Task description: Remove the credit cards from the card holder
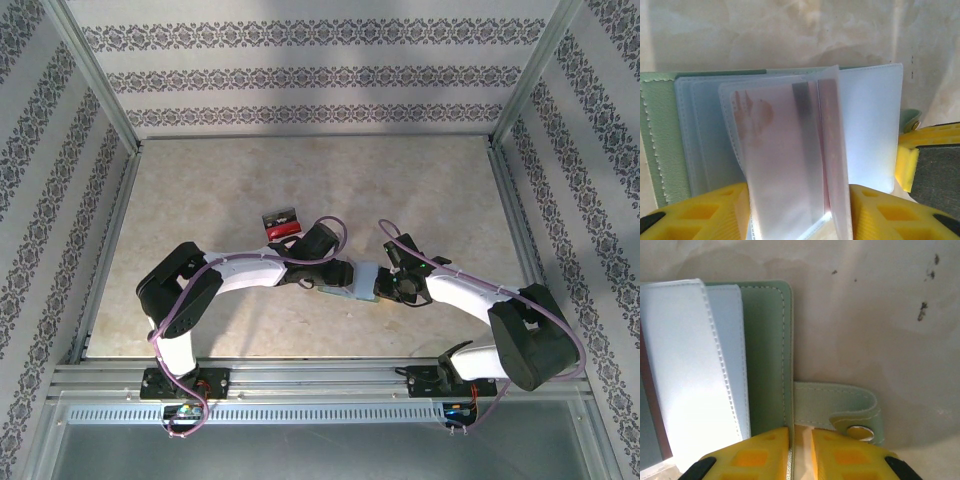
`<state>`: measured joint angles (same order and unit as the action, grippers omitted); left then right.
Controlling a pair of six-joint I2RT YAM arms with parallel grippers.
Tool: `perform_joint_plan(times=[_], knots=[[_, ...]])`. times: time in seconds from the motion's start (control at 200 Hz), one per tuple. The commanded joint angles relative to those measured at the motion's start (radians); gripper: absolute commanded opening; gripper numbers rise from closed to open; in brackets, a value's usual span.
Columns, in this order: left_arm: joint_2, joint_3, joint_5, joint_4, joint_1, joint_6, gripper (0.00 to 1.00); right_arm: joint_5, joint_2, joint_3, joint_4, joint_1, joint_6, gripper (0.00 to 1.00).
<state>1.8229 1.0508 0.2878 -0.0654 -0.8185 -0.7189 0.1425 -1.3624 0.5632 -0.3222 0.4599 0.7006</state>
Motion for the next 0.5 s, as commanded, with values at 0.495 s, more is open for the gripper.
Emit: perform_joint_plan(times=[0.495], knots=[[-0.011, 0.031, 0.093, 0.11, -0.014, -0.012, 0.48, 0.023, -0.014, -0.011, 0.079, 0.002, -0.027, 0.2]])
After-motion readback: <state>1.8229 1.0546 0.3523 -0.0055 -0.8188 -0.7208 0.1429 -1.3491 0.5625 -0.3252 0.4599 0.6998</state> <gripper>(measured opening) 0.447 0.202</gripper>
